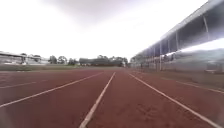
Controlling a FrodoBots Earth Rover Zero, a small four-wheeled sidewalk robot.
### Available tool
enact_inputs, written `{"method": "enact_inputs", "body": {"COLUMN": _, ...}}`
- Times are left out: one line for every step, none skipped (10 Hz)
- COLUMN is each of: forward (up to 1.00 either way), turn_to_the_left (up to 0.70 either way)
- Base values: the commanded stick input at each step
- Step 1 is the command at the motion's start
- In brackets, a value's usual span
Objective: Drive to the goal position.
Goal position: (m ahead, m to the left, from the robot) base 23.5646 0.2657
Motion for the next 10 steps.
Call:
{"method": "enact_inputs", "body": {"forward": 0.45, "turn_to_the_left": 0.0}}
{"method": "enact_inputs", "body": {"forward": 0.45, "turn_to_the_left": 0.0}}
{"method": "enact_inputs", "body": {"forward": 0.45, "turn_to_the_left": 0.0}}
{"method": "enact_inputs", "body": {"forward": 0.45, "turn_to_the_left": 0.0}}
{"method": "enact_inputs", "body": {"forward": 0.45, "turn_to_the_left": 0.0}}
{"method": "enact_inputs", "body": {"forward": 0.45, "turn_to_the_left": 0.0}}
{"method": "enact_inputs", "body": {"forward": 0.45, "turn_to_the_left": 0.0}}
{"method": "enact_inputs", "body": {"forward": 0.45, "turn_to_the_left": 0.0}}
{"method": "enact_inputs", "body": {"forward": 0.45, "turn_to_the_left": 0.0}}
{"method": "enact_inputs", "body": {"forward": 0.45, "turn_to_the_left": 0.0}}
